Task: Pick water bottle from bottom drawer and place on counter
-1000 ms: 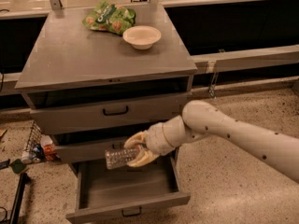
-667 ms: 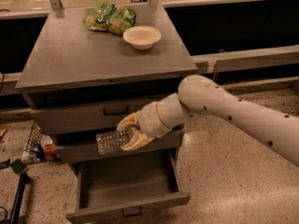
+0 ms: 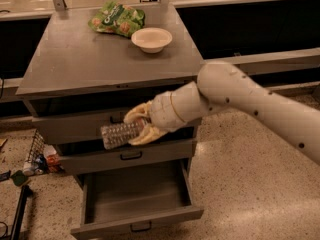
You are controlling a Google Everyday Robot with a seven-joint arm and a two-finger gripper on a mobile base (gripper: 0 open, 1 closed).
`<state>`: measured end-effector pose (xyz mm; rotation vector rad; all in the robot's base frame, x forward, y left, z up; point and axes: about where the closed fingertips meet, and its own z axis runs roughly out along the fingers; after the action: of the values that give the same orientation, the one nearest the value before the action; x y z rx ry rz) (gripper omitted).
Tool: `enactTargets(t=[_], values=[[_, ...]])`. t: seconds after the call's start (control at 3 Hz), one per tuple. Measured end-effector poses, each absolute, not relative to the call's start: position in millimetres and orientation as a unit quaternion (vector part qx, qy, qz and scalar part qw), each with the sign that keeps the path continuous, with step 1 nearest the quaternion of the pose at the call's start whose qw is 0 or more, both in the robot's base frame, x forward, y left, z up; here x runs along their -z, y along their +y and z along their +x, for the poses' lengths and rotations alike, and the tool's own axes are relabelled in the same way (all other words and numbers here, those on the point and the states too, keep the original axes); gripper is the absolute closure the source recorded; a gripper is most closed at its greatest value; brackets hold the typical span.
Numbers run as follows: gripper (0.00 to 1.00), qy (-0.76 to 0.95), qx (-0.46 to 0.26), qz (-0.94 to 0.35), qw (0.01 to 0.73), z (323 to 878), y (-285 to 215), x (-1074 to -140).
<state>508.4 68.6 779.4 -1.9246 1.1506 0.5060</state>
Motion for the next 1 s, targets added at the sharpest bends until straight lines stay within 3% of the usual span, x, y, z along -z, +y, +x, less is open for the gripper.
enactTargets(t=[1.0], values=[[1.00,0.375,-0.144,-0.790,0.463,616,84,-913]])
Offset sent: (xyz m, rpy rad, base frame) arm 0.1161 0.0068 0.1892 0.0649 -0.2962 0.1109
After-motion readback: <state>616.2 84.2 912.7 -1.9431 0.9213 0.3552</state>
